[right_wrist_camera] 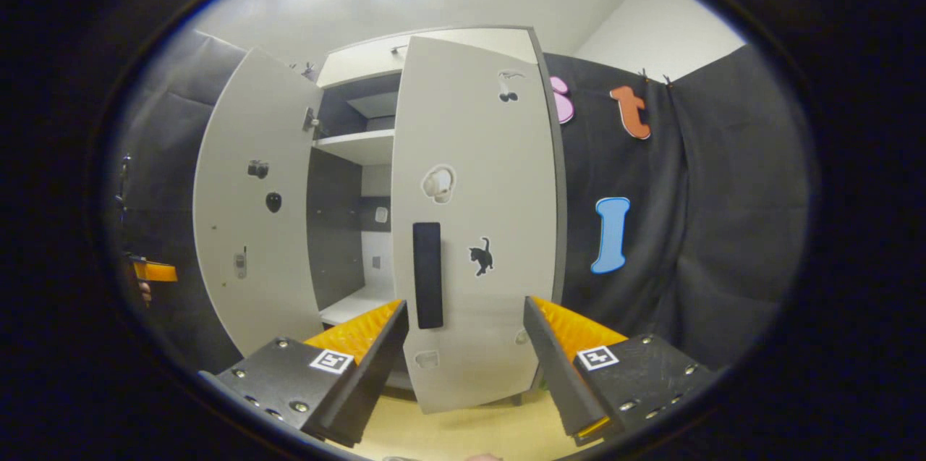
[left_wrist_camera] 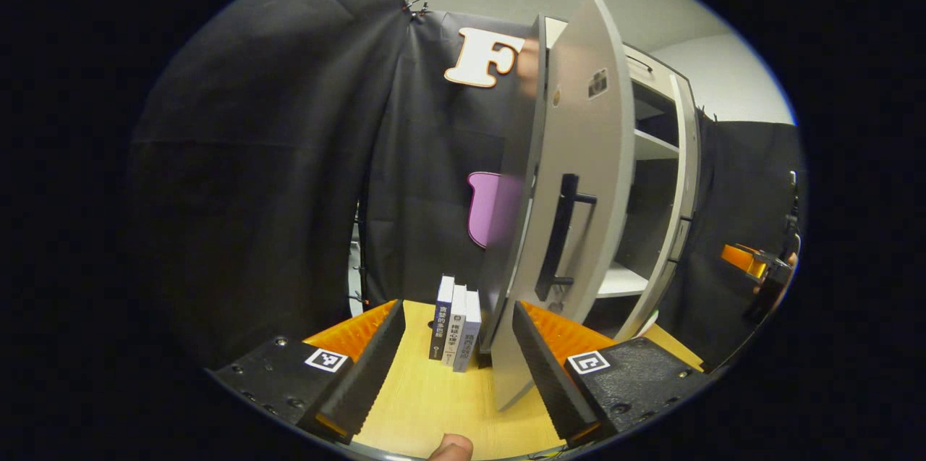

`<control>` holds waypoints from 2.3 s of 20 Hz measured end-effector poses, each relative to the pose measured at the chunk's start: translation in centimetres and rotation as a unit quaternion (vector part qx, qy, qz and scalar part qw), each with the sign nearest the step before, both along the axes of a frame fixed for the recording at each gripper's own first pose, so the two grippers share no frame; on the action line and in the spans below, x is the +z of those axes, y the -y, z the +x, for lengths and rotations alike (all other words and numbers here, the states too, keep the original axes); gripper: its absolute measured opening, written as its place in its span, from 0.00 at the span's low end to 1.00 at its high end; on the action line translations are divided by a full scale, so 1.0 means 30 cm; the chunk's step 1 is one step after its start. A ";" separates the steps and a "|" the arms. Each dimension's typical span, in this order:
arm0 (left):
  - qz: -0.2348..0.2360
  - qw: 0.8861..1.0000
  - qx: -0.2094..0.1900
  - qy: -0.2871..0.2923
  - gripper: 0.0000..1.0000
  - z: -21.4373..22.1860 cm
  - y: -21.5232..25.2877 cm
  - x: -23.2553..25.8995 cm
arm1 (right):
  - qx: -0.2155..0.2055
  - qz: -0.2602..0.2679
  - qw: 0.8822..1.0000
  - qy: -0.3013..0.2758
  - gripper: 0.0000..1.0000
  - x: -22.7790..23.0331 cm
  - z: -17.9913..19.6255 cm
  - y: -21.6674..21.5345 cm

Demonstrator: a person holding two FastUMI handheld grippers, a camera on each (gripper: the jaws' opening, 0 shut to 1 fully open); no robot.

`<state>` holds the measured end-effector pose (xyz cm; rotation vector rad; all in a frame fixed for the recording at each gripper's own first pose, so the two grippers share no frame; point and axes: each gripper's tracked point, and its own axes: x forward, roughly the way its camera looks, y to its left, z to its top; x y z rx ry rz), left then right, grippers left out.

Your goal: Grasp the bottle in the cabinet with the left hand and place it on the coaster, then close the right door with the right hand and the left door with the left hand.

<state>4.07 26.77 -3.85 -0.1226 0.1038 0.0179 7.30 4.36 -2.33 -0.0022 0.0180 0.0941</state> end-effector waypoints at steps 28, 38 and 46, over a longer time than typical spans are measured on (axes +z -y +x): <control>0.050 0.990 -0.129 0.030 0.92 0.367 0.411 0.101 | -0.065 -0.036 0.997 0.000 0.96 -0.009 -0.152 0.122; 0.057 0.994 -0.089 0.038 0.91 0.404 0.525 0.098 | -0.063 -0.055 0.996 -0.018 0.97 -0.040 -0.134 0.207; 0.057 0.994 -0.087 0.028 0.93 0.445 0.644 0.066 | -0.067 -0.047 0.997 -0.013 0.96 -0.043 -0.133 0.249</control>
